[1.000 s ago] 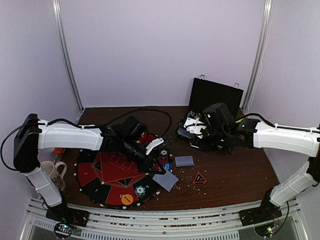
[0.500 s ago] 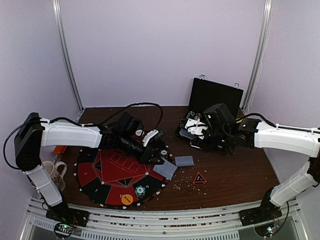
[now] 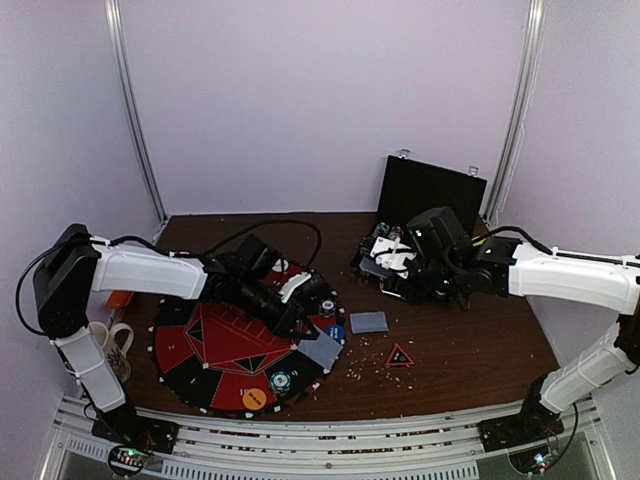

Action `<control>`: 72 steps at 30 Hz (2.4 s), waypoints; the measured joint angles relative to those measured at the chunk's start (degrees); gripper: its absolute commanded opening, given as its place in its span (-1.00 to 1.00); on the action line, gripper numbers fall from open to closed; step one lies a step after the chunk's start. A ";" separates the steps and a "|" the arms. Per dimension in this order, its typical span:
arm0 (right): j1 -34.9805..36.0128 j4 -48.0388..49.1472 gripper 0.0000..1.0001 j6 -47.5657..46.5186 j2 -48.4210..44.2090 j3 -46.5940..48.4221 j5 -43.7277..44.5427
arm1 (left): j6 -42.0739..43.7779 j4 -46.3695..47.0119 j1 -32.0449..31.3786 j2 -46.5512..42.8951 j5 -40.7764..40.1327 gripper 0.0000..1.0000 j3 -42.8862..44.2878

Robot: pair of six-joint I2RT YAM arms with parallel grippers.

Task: Distribute texas hold em gaming equipment
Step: Distribute the poker card in the big blind area, then move the poker card to the big blind area.

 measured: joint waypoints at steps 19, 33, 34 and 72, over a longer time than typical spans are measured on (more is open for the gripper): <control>-0.70 -2.23 -0.01 0.70 -3.37 -2.51 0.52 | -10.38 16.26 -0.57 0.17 -2.97 -1.00 4.70; -0.70 -3.08 -0.01 0.94 -4.31 -2.54 0.35 | -0.46 2.10 -1.55 0.83 -0.37 -1.00 3.91; -0.70 -3.13 -0.01 0.96 -4.31 -2.54 0.28 | 1.03 -0.17 -1.55 0.83 -0.48 -1.00 3.87; -3.98 -5.75 -0.01 4.39 -11.50 -6.45 2.23 | 20.50 -13.31 -1.55 34.01 -13.27 0.11 44.15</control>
